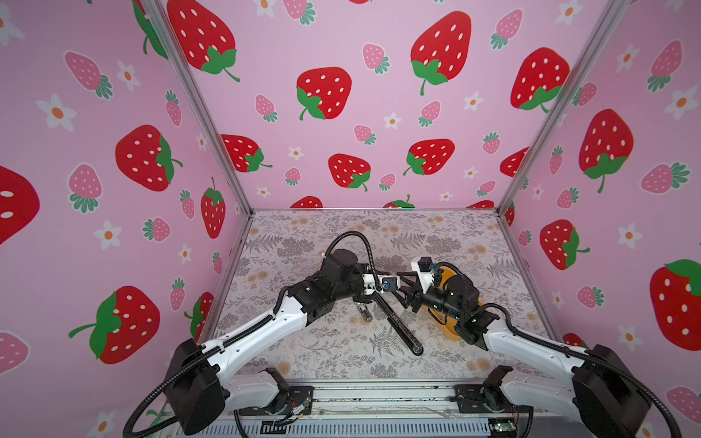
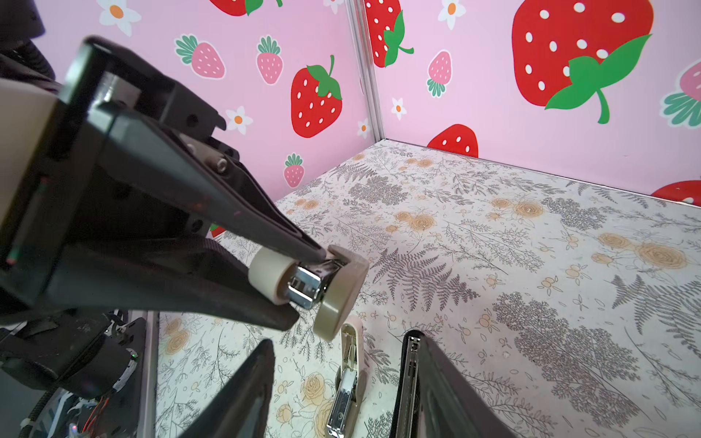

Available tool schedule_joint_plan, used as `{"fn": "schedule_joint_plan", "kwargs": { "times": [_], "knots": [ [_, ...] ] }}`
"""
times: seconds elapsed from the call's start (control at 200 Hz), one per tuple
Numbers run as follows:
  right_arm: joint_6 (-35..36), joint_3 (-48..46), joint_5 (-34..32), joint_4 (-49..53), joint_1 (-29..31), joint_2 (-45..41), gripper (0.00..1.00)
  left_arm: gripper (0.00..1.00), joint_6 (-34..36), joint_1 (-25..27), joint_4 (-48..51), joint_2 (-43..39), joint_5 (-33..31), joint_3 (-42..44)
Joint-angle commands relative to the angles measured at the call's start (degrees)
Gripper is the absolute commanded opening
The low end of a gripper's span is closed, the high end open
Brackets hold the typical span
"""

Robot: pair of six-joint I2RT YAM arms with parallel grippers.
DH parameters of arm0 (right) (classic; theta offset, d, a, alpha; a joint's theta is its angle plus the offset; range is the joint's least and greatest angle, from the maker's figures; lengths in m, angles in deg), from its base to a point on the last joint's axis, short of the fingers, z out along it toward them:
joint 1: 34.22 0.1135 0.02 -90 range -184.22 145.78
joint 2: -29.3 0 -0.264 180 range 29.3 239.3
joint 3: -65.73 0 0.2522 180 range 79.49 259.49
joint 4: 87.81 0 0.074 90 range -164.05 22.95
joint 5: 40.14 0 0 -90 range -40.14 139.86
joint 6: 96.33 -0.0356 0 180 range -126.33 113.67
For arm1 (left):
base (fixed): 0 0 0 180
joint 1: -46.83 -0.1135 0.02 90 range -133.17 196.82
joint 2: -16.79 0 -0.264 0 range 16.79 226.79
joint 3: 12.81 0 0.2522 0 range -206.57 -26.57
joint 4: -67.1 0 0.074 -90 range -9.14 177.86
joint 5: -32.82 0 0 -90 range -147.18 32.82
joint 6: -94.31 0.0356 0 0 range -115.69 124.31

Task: Load the staples into the stapler

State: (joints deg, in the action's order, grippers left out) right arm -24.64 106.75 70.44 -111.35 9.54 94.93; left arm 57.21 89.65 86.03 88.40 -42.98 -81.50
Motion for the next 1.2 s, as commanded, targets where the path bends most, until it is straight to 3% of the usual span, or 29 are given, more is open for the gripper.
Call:
{"fn": "schedule_joint_plan", "kwargs": {
  "times": [0.0, 0.37, 0.8, 1.195],
  "knots": [
    [-0.05, 1.21, -0.31, -1.56, 0.24, 0.03, 0.58, 0.0, 1.76, -0.06, -0.5, -1.04, 4.08, 0.25],
    [-0.15, 1.93, -3.69, -0.15, 0.18, 1.44, 0.49, 0.0, 5.18, 0.26, 1.0, -1.54, 5.78, 0.83],
    [0.73, -0.82, -2.79, -2.67, 0.1, -3.27, 0.51, 0.0, 5.65, 0.42, 1.6, -1.12, 5.37, 0.74],
    [0.04, 1.03, -5.05, -0.16, 0.2, -0.17, 0.51, 0.0, 5.48, 1.1, 1.81, -1.3, 4.62, 0.57]
  ]
}}
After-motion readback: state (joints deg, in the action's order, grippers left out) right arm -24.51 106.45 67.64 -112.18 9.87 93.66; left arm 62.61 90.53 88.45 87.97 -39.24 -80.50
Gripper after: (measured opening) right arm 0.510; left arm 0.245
